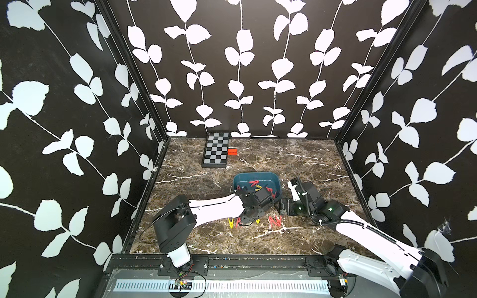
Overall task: Take the clothespins out of the storage box
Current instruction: Place the clothespin at the center of the board.
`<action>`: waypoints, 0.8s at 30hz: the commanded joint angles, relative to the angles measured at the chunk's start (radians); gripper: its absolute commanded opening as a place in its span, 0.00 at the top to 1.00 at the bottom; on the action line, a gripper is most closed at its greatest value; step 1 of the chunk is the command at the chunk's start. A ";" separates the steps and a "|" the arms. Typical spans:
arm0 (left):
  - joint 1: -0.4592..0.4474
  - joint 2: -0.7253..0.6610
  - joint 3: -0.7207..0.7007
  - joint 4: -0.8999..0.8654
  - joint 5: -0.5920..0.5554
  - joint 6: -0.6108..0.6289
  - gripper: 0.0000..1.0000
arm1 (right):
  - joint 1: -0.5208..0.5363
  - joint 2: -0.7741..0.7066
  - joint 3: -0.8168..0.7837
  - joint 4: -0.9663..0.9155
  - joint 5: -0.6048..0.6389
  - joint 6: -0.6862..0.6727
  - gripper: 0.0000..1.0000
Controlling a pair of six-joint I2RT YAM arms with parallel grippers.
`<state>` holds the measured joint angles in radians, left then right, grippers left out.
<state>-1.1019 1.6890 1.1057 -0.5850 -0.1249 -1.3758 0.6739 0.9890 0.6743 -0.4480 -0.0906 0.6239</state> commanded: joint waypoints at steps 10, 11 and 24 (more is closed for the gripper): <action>-0.051 0.084 0.021 0.049 0.000 -0.077 0.94 | -0.004 -0.097 -0.054 -0.047 0.012 0.009 0.01; -0.052 0.090 0.024 0.050 0.003 -0.077 0.94 | -0.004 -0.104 -0.058 -0.048 0.012 0.010 0.01; -0.058 0.139 0.065 0.034 0.028 -0.072 0.91 | -0.004 -0.142 -0.086 -0.055 0.017 0.022 0.01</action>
<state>-1.1557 1.8259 1.1545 -0.5228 -0.0990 -1.4441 0.6739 0.8589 0.6037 -0.4999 -0.0864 0.6289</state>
